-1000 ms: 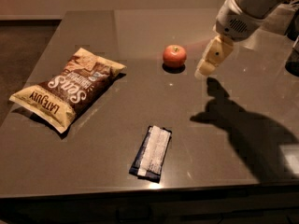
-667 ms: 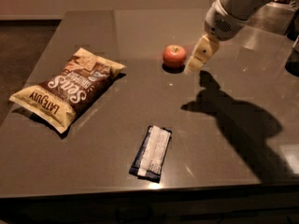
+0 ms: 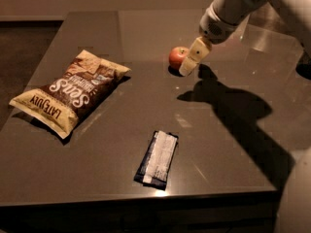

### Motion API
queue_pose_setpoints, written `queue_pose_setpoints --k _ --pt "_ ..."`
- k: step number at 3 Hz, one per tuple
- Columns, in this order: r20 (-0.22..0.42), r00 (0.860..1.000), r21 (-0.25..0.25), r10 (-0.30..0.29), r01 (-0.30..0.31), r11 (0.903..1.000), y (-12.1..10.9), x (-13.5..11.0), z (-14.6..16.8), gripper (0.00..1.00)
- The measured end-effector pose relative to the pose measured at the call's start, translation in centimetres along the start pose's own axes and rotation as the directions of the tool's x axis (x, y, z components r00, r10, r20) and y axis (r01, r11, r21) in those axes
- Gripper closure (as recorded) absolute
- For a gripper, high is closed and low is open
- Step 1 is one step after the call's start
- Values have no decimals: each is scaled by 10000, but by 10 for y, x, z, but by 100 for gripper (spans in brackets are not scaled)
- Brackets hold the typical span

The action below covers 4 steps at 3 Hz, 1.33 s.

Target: Move apple near rxbar blueberry

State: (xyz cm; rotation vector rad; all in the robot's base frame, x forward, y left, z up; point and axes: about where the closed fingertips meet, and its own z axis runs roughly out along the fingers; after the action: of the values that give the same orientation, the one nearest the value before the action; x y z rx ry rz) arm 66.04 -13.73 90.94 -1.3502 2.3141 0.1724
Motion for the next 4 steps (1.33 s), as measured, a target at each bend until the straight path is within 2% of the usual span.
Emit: queue_pose_setpoints --k 1,2,3,4 --pt "272 9993 -341 274 -265 9991 -5 -13 28 0" --pt "485 9984 -499 302 -278 9984 -7 -25 39 0" --pt "494 9984 -559 281 -253 9981 -10 -34 48 15" --pt "426 9984 -586 369 -344 9977 -15 -34 52 37"
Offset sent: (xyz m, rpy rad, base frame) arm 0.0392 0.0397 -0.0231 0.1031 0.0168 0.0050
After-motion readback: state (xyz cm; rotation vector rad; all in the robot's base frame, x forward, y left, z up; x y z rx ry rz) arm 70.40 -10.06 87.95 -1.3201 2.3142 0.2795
